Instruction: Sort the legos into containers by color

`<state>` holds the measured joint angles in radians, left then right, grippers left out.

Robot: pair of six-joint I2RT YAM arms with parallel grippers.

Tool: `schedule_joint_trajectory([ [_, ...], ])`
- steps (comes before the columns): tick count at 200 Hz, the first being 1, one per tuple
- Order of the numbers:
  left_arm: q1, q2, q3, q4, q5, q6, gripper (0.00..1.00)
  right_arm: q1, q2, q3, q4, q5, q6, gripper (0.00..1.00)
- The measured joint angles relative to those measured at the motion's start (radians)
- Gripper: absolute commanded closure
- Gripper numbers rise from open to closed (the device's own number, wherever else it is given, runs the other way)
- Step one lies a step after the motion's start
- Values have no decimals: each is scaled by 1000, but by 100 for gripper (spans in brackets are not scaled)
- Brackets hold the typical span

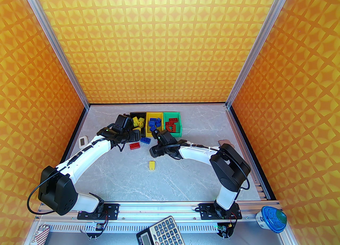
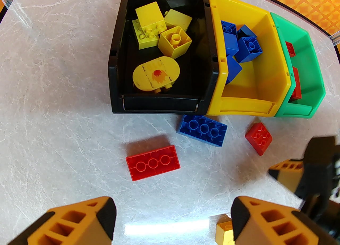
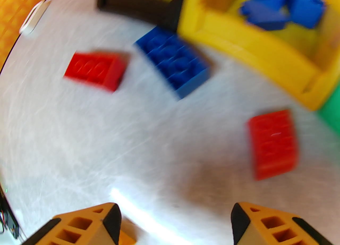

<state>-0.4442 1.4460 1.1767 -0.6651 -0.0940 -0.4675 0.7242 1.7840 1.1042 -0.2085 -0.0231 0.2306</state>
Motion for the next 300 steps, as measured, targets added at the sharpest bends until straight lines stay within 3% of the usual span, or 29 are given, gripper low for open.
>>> schedule_joint_trajectory([
  [41, 0, 0, 0, 0, 0, 0, 24, -17, 4, 72, -61, 80, -11, 25],
  [106, 0, -26, -6, -3, 0, 0, 24, -42, 109, 123, -88, 77, -90, 28],
  [214, 0, -53, -19, -13, 0, 0, 24, -66, 211, 157, -84, 104, -94, 31],
  [245, 0, -58, -19, -19, 0, 0, 24, -66, 238, 184, -81, 100, -96, 37],
  [300, 0, -71, -20, -21, -1, 0, 24, -66, 253, 198, -72, 67, -106, 61],
])
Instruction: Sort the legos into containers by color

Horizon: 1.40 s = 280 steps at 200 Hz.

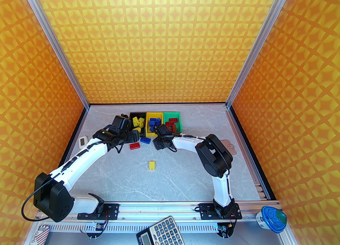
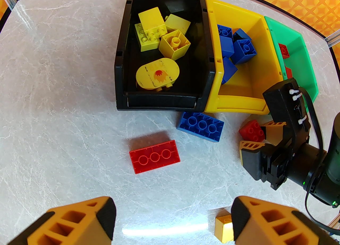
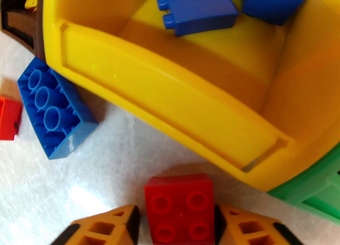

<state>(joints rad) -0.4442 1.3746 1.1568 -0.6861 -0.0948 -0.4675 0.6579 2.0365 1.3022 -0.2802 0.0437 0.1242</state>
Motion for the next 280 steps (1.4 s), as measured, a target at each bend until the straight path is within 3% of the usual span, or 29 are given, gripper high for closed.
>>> schedule_joint_trajectory([
  [26, 0, -3, 0, 0, 0, 0, 24, 0, -18, -26, 23, -55, -6, 68],
  [74, 0, -3, 0, -1, 0, 0, 24, -6, -179, -111, 10, -142, -5, 70],
  [124, -2, -4, 0, -2, 0, 1, 24, -108, -335, -34, -24, -197, 13, 70],
  [163, -6, -11, -1, -11, 0, 3, 24, -171, -312, 121, -106, -142, 13, 70],
  [200, -9, -29, -2, -17, 0, 4, 24, -225, -176, 283, -161, -79, 13, 69],
  [255, -28, -34, -5, -18, 0, 3, 23, -260, 31, 403, -243, -32, 21, 38],
  [280, -33, -34, -11, -21, 0, 3, 23, -260, 35, 404, -269, -24, 24, 35],
])
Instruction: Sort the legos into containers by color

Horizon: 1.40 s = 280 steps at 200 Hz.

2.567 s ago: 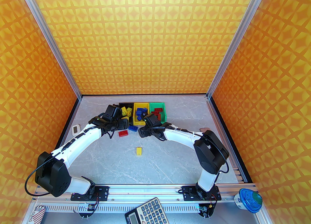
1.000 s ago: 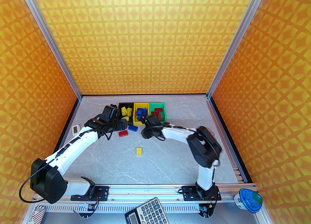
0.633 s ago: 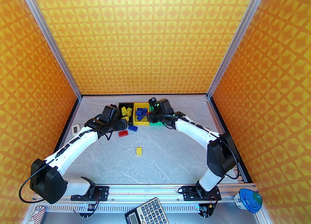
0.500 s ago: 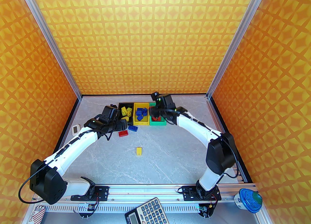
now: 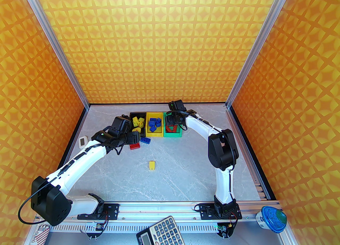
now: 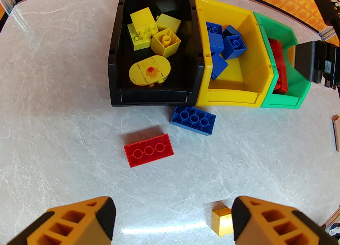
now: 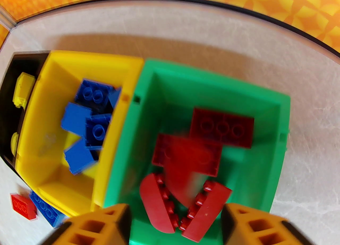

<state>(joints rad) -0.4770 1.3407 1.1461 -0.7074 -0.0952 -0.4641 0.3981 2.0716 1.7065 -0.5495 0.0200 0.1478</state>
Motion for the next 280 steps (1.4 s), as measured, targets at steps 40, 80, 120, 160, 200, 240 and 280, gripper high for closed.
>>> schedule_joint_trajectory([
  [40, -9, 0, -5, -11, 0, -4, 23, 0, -51, -59, 6, 0, 5, 34],
  [80, -58, 0, -27, -31, 0, -20, 23, 0, -195, -194, 19, 0, 30, 34],
  [120, -158, -17, -89, -49, -4, -84, 23, 0, -335, -330, 49, -1, 66, 33],
  [160, -300, -12, -159, -32, 1, -192, 23, 0, -395, -424, 76, -1, 103, 33],
  [200, -378, 98, -174, 34, 25, -259, 24, 0, -399, -465, 76, -2, 118, 33],
  [240, -396, 227, -158, 65, 40, -277, 26, 0, -409, -482, 78, -1, 122, 33],
  [280, -406, 304, -119, 77, 47, -277, 29, 0, -422, -497, 81, -1, 122, 33],
])
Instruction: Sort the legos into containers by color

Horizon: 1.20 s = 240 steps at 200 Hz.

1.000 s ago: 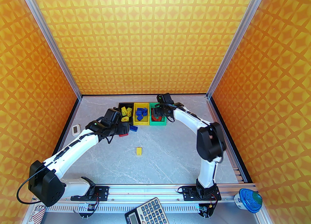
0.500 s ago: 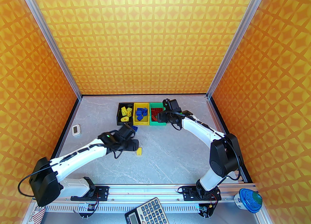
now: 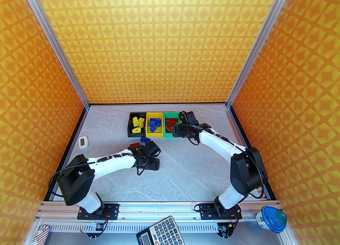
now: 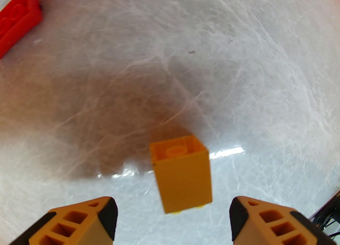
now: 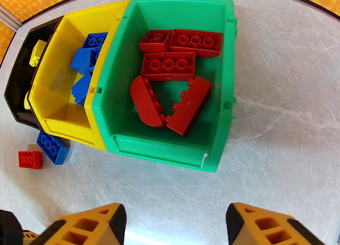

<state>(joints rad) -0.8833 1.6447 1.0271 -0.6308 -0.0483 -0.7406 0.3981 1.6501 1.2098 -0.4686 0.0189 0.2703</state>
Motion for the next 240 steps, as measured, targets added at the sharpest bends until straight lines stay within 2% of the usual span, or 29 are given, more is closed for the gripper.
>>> schedule_joint_trajectory([
  [23, -4, 23, 16, 5, 5, 0, 32, 0, -1, -6, 6, 0, 4, 33],
  [134, -6, 113, 74, -15, -6, -1, 62, 0, -14, -24, 14, 0, 7, 34],
  [180, 3, 116, 126, -53, -49, 28, 64, 0, -34, -42, 13, 0, 7, 34],
  [206, 57, 127, 211, -72, -69, 80, 64, 0, -62, -58, 13, 0, 7, 34],
  [240, 190, 134, 383, -92, -104, 179, 64, 0, -98, -80, 15, 0, 7, 35],
])
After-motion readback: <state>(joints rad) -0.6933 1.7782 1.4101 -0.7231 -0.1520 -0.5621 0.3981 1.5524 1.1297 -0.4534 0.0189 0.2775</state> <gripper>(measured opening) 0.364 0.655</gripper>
